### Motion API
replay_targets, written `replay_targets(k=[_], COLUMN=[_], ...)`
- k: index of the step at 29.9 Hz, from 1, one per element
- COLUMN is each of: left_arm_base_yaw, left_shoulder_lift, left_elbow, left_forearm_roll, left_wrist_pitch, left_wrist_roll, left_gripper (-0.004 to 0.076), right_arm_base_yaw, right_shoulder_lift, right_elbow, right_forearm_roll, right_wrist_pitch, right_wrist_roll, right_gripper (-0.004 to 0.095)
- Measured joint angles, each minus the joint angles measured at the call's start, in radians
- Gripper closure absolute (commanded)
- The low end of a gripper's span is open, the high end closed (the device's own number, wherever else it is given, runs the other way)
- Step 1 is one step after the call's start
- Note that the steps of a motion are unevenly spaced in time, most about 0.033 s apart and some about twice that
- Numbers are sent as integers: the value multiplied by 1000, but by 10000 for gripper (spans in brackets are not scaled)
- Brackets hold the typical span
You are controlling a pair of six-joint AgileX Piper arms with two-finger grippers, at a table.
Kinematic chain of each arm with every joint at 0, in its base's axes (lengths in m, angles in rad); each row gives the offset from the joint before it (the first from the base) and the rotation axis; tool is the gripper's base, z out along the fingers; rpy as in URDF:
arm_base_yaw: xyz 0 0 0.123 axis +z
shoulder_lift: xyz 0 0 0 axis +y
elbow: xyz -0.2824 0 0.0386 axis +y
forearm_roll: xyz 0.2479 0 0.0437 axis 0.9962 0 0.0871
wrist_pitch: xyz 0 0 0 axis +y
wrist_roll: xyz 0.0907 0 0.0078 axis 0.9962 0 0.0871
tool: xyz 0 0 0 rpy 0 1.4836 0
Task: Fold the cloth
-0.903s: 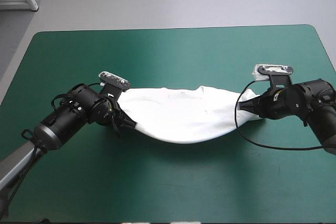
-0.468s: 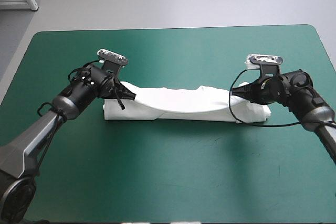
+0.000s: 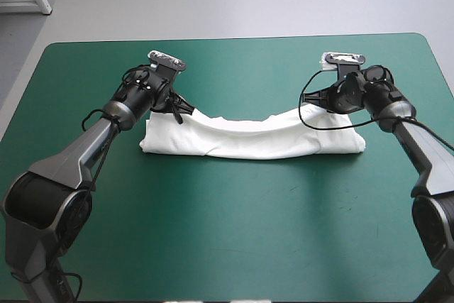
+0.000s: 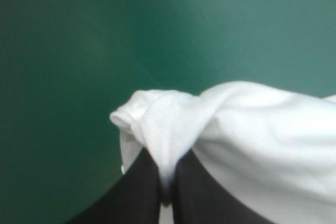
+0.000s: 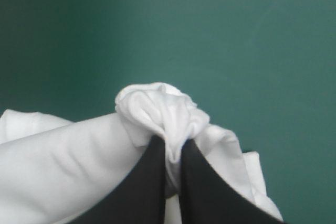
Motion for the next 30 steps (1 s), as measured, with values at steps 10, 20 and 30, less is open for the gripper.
replay_targets(k=[10,20,30], left_arm_base_yaw=[15,26,26], left_shoulder_lift=[99,106,95], left_elbow=[-13,-13,-85], left_forearm_roll=[4,-3,-38], left_wrist_pitch=[-4,-12,185], left_wrist_roll=[2,6,55], left_gripper=[732,467,304], right_arm_base_yaw=[-39,-39,-39], right_shoulder_lift=[156,172,168], right_elbow=[-111,-122,-211], right_forearm_roll=[32,57,60], right_wrist_pitch=[103,118,225], right_wrist_roll=[-35,-51,-62], right_gripper=[899,238,374])
